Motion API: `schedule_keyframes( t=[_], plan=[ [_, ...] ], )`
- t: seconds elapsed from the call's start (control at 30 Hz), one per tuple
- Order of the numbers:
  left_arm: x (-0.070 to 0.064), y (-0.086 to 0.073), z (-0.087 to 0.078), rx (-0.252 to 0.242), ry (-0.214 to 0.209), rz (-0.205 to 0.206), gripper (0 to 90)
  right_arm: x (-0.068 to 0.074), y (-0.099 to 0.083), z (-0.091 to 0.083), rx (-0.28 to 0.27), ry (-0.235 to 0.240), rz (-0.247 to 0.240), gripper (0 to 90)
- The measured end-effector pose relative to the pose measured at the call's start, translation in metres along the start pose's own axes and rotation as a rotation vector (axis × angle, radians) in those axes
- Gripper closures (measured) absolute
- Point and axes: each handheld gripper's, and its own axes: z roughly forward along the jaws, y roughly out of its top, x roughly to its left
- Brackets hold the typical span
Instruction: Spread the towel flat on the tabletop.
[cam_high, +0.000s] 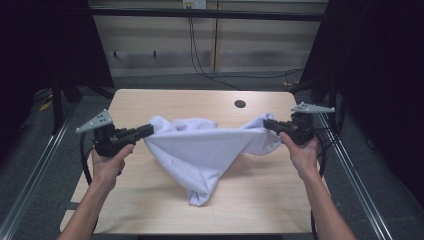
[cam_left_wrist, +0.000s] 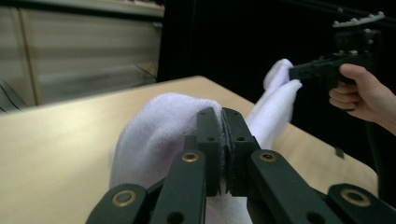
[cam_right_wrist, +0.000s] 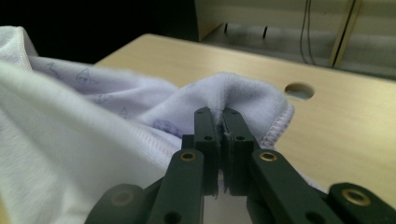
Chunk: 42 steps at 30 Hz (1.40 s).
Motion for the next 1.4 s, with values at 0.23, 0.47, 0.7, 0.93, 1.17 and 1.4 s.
schedule_keyframes(
  t=[0.23,0.47,0.7,0.93,1.17,1.4],
  plan=[
    [0.001,0.06,-0.004,-0.065,0.081,0.082,87.2,0.006,0.06,-0.014,-0.078,-0.022,-0.036,86.1],
    [-0.003,0.102,-0.003,-0.12,0.131,0.124,87.2,-0.004,0.113,-0.005,-0.112,-0.009,0.018,86.0],
    [0.0,0.126,-0.003,-0.193,0.154,0.128,87.1,-0.014,0.149,0.002,-0.186,0.007,0.006,85.9],
    [-0.023,0.081,-0.012,-0.165,0.065,0.178,87.0,-0.014,0.123,0.001,-0.142,0.097,-0.029,84.6],
    [-0.033,-0.01,-0.008,-0.012,-0.036,0.108,86.8,-0.03,-0.006,0.039,0.079,0.104,0.065,64.7],
    [-0.032,-0.08,0.0,0.145,-0.121,-0.016,83.2,-0.018,-0.048,0.026,0.118,0.141,0.064,55.6]
  ],
)
